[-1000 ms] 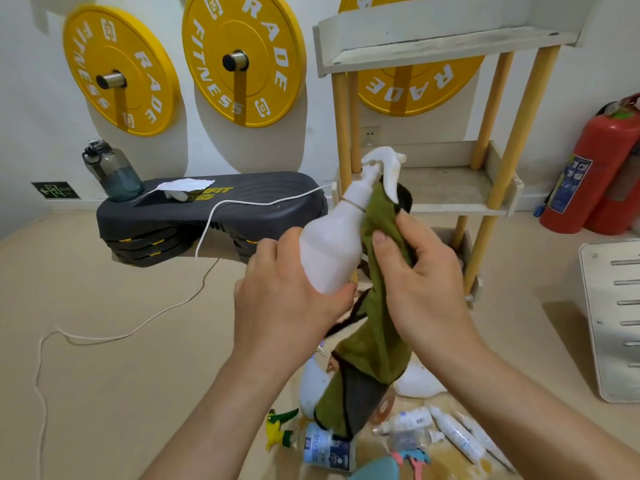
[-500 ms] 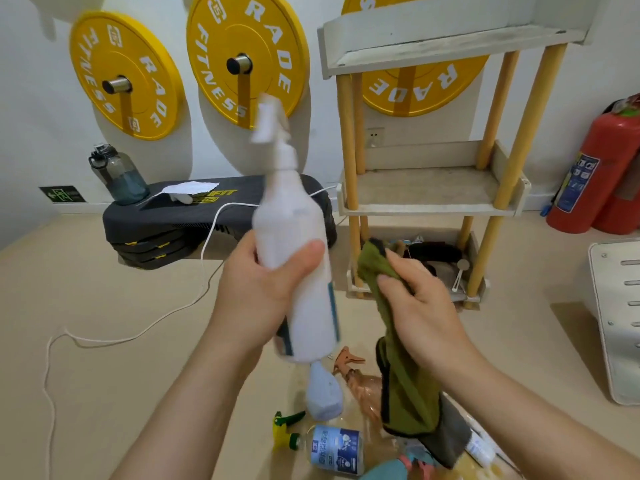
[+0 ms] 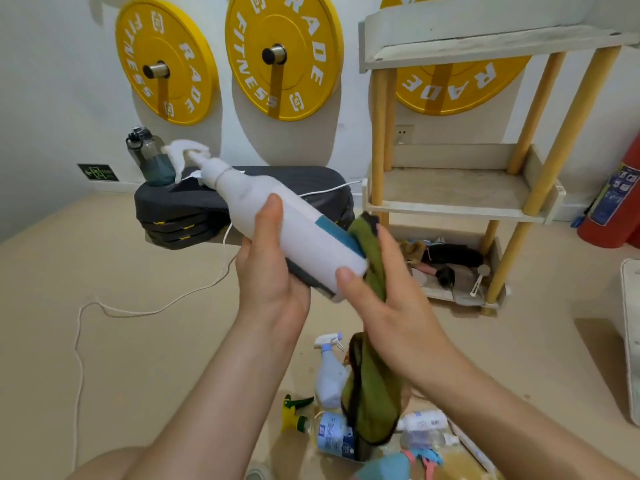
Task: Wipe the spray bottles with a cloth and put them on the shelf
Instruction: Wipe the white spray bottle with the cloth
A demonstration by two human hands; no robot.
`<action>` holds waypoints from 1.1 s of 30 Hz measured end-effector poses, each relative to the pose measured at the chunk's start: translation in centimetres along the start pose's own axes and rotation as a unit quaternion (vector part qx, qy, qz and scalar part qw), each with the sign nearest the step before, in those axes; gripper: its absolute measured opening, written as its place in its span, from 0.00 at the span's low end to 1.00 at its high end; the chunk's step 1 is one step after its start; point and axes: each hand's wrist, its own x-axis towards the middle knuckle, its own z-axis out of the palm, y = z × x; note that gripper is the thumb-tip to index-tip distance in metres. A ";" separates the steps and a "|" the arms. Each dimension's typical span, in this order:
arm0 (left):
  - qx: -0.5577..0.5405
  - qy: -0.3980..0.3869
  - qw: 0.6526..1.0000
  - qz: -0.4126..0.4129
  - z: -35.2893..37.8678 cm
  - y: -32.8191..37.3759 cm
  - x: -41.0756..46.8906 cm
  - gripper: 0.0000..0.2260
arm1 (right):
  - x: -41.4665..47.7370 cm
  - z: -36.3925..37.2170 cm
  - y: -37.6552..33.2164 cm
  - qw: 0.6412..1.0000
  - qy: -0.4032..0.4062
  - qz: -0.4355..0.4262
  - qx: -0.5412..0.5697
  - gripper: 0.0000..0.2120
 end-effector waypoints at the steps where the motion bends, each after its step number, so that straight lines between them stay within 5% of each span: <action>1: -0.011 -0.006 1.000 -0.019 0.0 -0.1 -0.2 0.17 | 0.3 0.1 -0.2 0.997 0.015 0.045 0.059 0.24; 3: -0.022 -0.027 0.999 -0.038 -0.2 -0.6 -0.3 0.22 | 1.2 0.0 -0.3 0.970 0.025 0.169 0.174 0.18; 6: -0.009 -0.053 0.998 -0.024 -0.5 -1.3 -0.3 0.30 | 1.6 -0.5 -0.1 0.907 0.002 0.300 0.297 0.23; 11: 0.042 -0.103 0.991 0.080 -0.6 -2.1 -0.7 0.26 | 1.2 -0.2 -0.1 0.872 -0.053 0.340 0.348 0.23; 16: 0.156 -0.131 0.970 0.133 -1.4 -1.4 0.1 0.28 | 1.1 -0.3 0.2 0.902 -0.060 0.343 0.256 0.29; 20: 0.275 -0.147 0.947 0.076 -2.4 0.7 0.6 0.38 | 1.2 -0.5 0.7 0.936 -0.051 0.309 0.160 0.29; 26: 0.495 -0.193 0.832 0.159 -4.5 5.4 1.1 0.37 | 1.7 0.9 0.3 0.977 -0.089 0.187 -0.054 0.12; 30: 0.566 -0.211 0.785 0.140 -5.7 7.5 1.2 0.32 | 2.9 2.2 -1.5 0.948 -0.168 0.018 -0.270 0.04; 33: 0.599 -0.189 0.764 0.148 -7.1 9.0 1.9 0.31 | 4.1 3.1 -2.8 0.932 -0.186 -0.056 -0.307 0.02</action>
